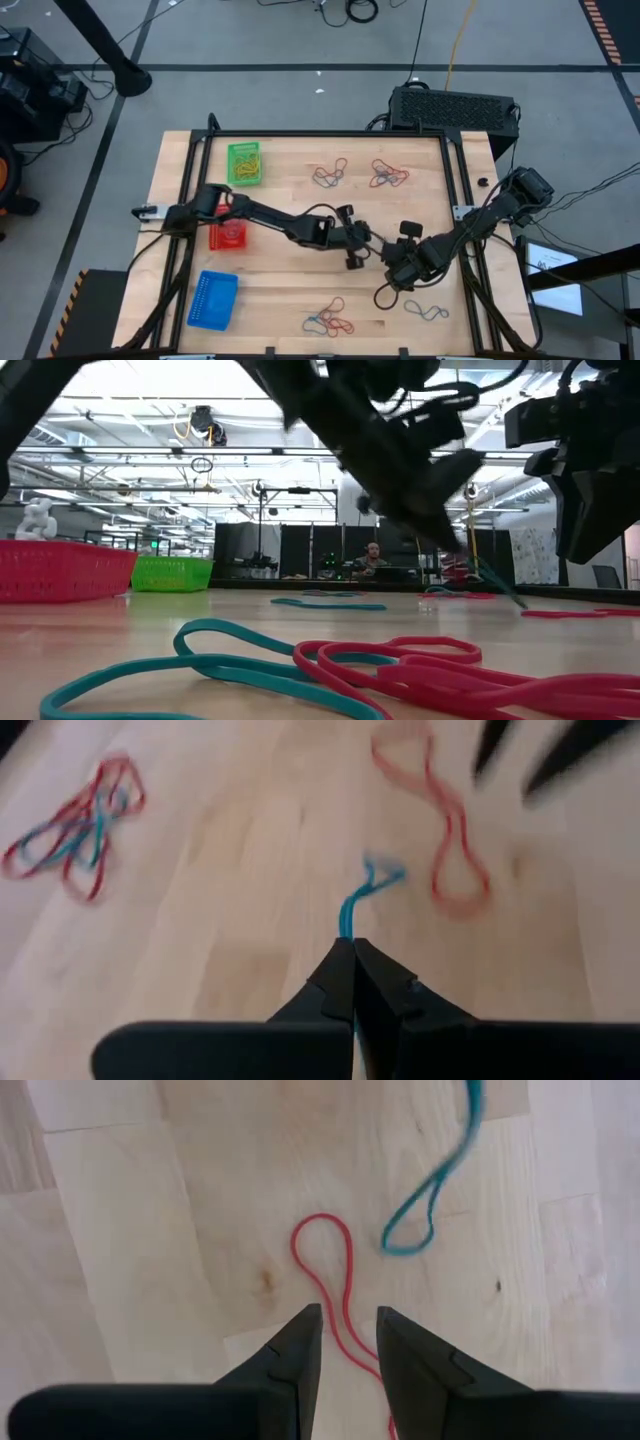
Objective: Sort rubber bands into baskets
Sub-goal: Put the blue rubber band into the red bin
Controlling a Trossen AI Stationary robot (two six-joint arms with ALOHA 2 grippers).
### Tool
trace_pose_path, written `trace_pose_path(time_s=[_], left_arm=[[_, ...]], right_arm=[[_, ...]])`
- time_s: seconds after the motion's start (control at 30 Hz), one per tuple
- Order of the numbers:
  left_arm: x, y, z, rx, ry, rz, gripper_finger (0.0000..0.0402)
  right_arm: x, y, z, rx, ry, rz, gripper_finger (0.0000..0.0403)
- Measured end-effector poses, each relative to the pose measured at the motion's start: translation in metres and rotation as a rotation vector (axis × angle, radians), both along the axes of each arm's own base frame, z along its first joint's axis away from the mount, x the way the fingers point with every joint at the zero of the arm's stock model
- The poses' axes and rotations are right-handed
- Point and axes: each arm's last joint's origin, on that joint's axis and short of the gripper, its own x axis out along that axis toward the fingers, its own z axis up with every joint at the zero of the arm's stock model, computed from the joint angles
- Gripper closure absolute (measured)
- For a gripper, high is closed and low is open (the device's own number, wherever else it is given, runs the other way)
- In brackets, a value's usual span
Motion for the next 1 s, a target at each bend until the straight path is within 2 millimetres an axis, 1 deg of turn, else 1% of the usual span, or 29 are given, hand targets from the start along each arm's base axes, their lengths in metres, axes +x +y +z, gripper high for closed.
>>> trace_pose_path(time_s=[0.1,0.23,0.33,0.47,0.6,0.67,0.77,0.87,0.93,1.0], left_arm=[[-0.016,-0.012,0.019,0.068,0.074,-0.029,0.04],[-0.044,-0.024,0.049,0.121,0.183,-0.04,0.0401],[-0.071,-0.032,0.07,0.131,0.284,-0.016,0.0401],[-0.116,-0.043,0.104,0.175,0.364,0.08,0.0401],[-0.164,-0.05,0.131,0.197,0.383,0.202,0.0401],[-0.188,-0.051,0.144,0.196,0.36,0.277,0.0401],[-0.223,-0.052,0.153,0.175,0.342,0.37,0.0401],[-0.252,-0.052,0.157,0.14,0.319,0.442,0.0401],[-0.266,-0.051,0.156,0.109,0.302,0.471,0.0401],[-0.277,-0.048,0.15,0.075,0.323,0.49,0.0401]], right_arm=[[0.001,0.0,0.0,0.005,-0.01,-0.008,0.0312],[0.001,0.0,0.0,0.0,-0.027,-0.024,0.0312],[0.003,0.001,0.001,0.011,-0.044,-0.035,0.0312],[0.006,0.004,0.001,0.037,-0.082,-0.031,0.0312],[0.007,0.009,0.002,0.06,-0.114,-0.013,0.0312],[0.008,0.012,0.002,0.071,-0.128,-0.005,0.0312],[0.008,0.014,0.002,0.078,-0.137,0.004,0.0312],[0.008,0.015,0.002,0.081,-0.144,0.011,0.0312],[0.009,0.015,0.002,0.085,-0.152,0.017,0.0312],[0.011,0.016,0.003,0.09,-0.165,0.024,0.0312]])
